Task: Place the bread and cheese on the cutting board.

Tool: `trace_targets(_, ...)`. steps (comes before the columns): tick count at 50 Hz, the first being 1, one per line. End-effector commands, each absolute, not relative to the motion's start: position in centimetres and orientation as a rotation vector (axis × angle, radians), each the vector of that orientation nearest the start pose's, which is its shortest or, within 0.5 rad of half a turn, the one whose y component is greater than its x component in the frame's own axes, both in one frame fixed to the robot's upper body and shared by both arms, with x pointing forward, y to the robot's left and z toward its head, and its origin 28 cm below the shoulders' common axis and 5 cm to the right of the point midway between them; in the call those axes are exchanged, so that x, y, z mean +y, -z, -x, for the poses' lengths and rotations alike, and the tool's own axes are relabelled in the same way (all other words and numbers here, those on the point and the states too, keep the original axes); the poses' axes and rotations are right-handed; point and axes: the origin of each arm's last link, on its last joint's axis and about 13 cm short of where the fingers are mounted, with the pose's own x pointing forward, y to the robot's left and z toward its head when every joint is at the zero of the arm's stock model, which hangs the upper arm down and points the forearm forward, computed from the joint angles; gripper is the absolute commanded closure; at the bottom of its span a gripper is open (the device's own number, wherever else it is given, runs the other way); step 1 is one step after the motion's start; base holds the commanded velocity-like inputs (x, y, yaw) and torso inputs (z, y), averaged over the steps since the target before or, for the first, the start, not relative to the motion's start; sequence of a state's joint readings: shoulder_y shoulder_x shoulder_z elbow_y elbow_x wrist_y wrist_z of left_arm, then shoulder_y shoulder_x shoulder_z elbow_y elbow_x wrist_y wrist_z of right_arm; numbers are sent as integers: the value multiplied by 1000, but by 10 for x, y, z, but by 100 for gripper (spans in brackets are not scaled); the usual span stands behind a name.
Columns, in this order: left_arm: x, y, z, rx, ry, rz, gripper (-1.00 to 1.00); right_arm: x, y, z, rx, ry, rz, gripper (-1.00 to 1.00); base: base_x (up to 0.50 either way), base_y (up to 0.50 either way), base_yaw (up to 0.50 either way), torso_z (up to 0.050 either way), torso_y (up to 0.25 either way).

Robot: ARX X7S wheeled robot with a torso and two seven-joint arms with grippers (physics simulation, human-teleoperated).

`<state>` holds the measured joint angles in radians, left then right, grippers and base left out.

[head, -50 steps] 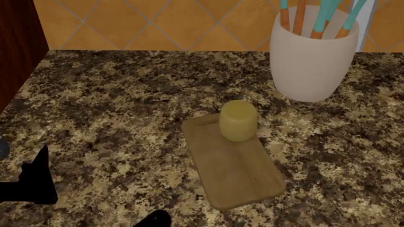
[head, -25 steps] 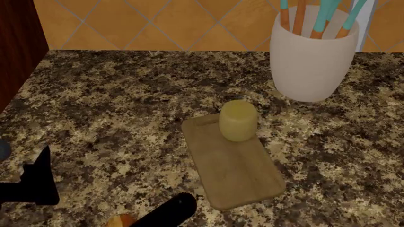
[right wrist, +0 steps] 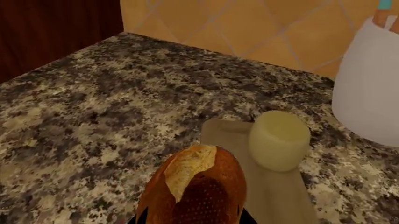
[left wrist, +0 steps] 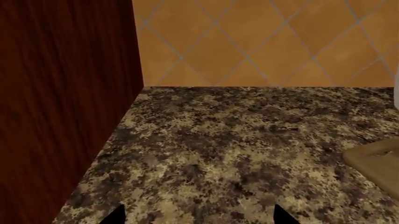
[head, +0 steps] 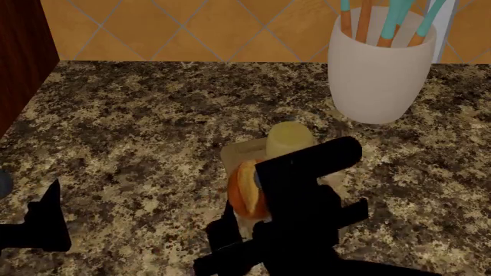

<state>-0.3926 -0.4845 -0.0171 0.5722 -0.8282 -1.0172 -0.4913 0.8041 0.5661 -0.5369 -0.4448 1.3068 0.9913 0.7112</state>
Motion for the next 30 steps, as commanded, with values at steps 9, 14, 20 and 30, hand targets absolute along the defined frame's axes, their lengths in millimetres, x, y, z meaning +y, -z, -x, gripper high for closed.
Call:
trace_targets(9,255,-170,-230,126,-20,22,-100,-98,-188,-274,319,-300,43,100,0,0,0,0,0)
trace_targets(14,255,-168,-232,128,-15,18,-100,-99,-180,-280,342,-290,37,100,0,0,0,0,0)
trace_targets(20,254,-169,-232,127,-14,17,-100,-102,-174,-285,360,-274,36,100,0,0,0,0,0)
trace_targets(30,255,-167,-231,133,-14,16,-100,-104,-159,-285,399,-264,50,100,0,0,0,0,0)
